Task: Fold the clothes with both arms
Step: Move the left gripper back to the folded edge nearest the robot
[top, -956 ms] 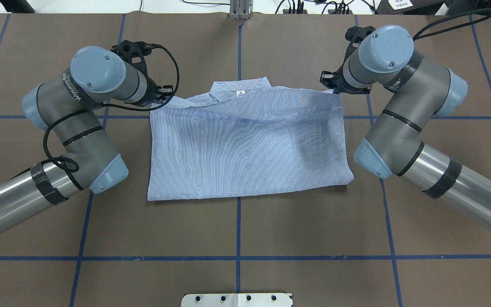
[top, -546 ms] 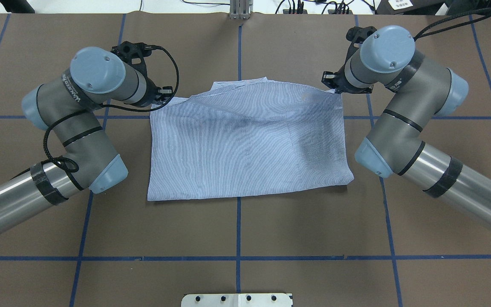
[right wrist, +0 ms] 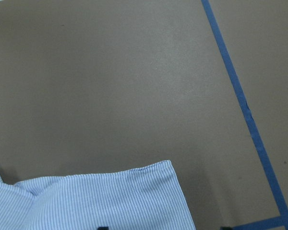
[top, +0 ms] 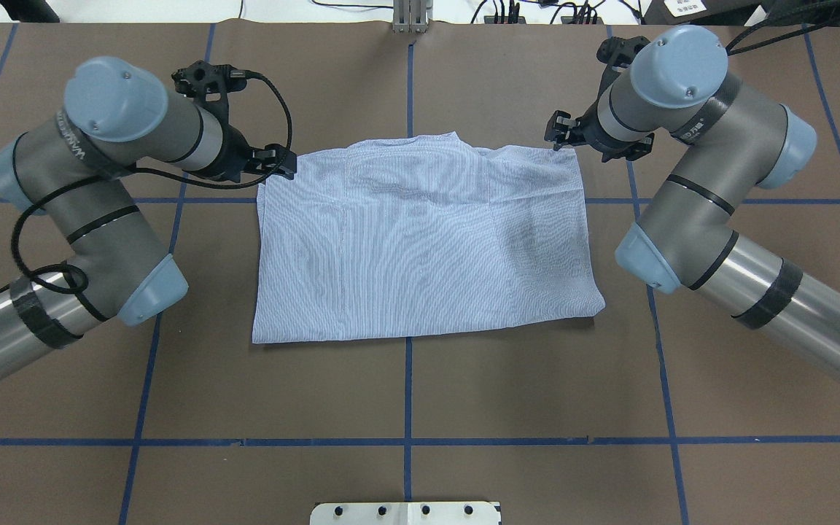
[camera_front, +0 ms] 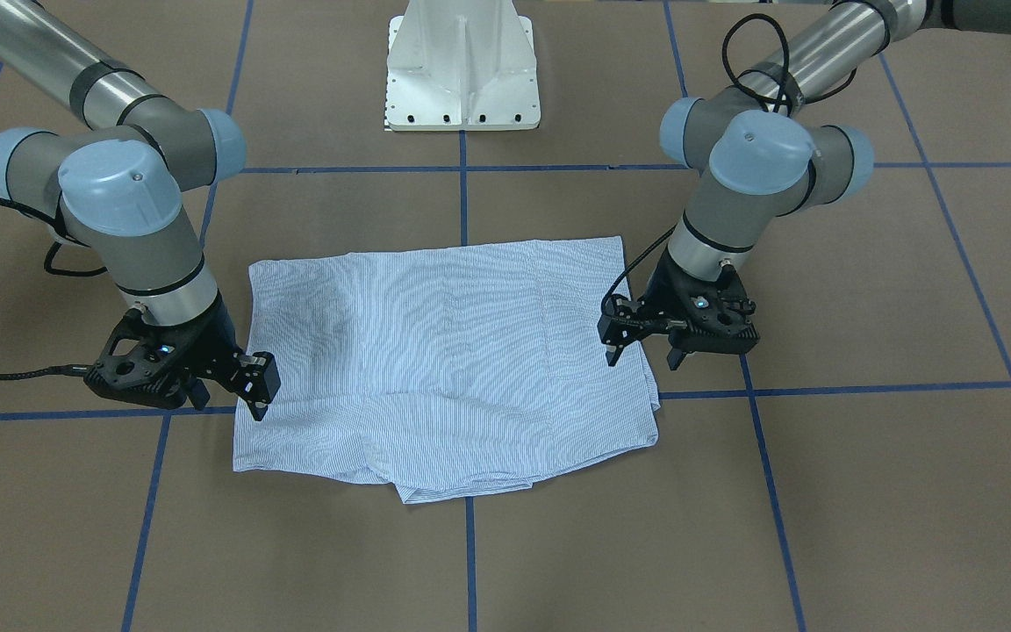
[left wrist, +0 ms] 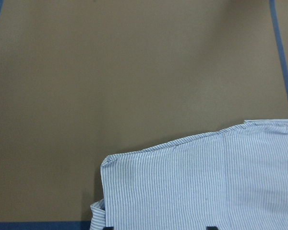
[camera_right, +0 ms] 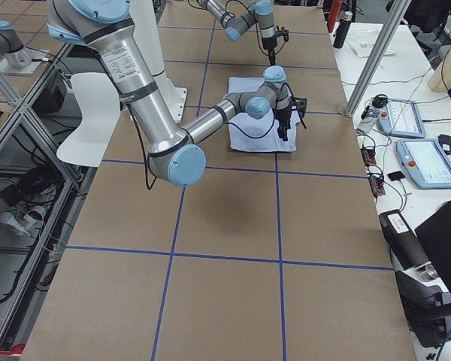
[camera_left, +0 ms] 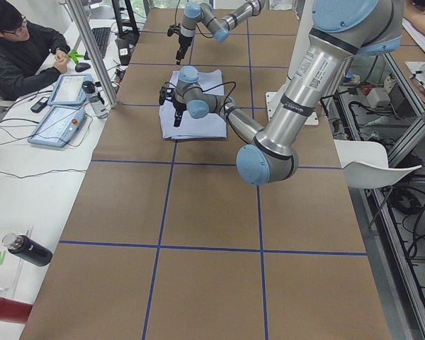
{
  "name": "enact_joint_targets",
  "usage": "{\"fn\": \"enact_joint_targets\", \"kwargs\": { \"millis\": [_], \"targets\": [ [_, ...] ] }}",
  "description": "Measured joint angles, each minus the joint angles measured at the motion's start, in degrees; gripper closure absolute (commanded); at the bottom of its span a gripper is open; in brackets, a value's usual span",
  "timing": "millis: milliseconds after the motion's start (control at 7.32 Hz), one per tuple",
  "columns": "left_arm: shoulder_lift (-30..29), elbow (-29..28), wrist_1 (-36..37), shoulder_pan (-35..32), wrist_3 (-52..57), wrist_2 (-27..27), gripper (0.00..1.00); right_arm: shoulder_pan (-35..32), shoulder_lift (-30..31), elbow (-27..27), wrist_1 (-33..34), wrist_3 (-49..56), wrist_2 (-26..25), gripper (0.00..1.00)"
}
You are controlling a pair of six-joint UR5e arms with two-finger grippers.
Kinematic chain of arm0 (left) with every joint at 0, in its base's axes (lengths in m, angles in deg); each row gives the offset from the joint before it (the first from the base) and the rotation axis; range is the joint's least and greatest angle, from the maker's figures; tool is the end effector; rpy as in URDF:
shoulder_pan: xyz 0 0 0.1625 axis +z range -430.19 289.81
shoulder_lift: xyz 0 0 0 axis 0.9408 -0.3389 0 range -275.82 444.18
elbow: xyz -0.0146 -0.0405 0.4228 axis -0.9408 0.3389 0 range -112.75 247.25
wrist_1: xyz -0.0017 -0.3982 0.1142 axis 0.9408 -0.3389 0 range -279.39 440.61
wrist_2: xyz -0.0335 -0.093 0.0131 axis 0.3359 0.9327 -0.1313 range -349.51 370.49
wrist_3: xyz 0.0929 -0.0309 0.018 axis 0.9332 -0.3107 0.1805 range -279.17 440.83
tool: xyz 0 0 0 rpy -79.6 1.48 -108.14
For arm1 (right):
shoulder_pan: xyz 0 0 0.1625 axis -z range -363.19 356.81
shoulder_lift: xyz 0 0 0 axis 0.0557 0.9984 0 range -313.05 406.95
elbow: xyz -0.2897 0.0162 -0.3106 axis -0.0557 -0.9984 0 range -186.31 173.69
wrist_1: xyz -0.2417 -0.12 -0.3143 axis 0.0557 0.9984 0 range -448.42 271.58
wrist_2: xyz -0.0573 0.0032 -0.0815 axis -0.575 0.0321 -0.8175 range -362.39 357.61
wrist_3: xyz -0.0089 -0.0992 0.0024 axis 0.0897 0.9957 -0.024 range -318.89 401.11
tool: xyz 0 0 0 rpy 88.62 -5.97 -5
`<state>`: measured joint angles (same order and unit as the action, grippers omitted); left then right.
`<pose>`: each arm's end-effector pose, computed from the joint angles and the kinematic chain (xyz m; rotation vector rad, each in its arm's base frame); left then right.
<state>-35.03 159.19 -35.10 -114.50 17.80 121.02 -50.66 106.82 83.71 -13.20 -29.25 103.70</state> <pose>0.4147 -0.5424 0.2980 0.3048 0.9879 -0.0974 -0.3891 -0.5804 0.3305 0.2097 -0.8000 0.3478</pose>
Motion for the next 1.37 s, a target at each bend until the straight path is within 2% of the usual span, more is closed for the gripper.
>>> {"fn": "enact_joint_targets", "kwargs": {
  "millis": [273, 546, 819, 1229, 1365],
  "targets": [
    [4.77, 3.83, -3.93, 1.28, -1.86, 1.21, 0.00, -0.13, 1.66, 2.08, -0.07, 1.71, 0.77, 0.00],
    [12.21, 4.39, -17.49, 5.71, -7.99, 0.94, 0.00, -0.15, 2.47, 3.41, -0.08, 2.05, 0.86, 0.00],
    [15.04, 4.35, -22.99, 10.38, -12.21, -0.50, 0.01, -0.10, 2.58, 3.67, -0.08, 2.07, 0.87, 0.00],
    [15.28, 4.04, -23.85, 13.96, -15.23, -2.68, 0.42, 0.08, 2.62, 3.76, -0.08, 1.94, 0.71, 0.00],
    [15.27, 4.02, -23.86, 14.59, -15.61, -2.91, 0.43, 0.17, 2.62, 3.76, -0.08, 1.86, 0.68, 0.00]
  ]
}}
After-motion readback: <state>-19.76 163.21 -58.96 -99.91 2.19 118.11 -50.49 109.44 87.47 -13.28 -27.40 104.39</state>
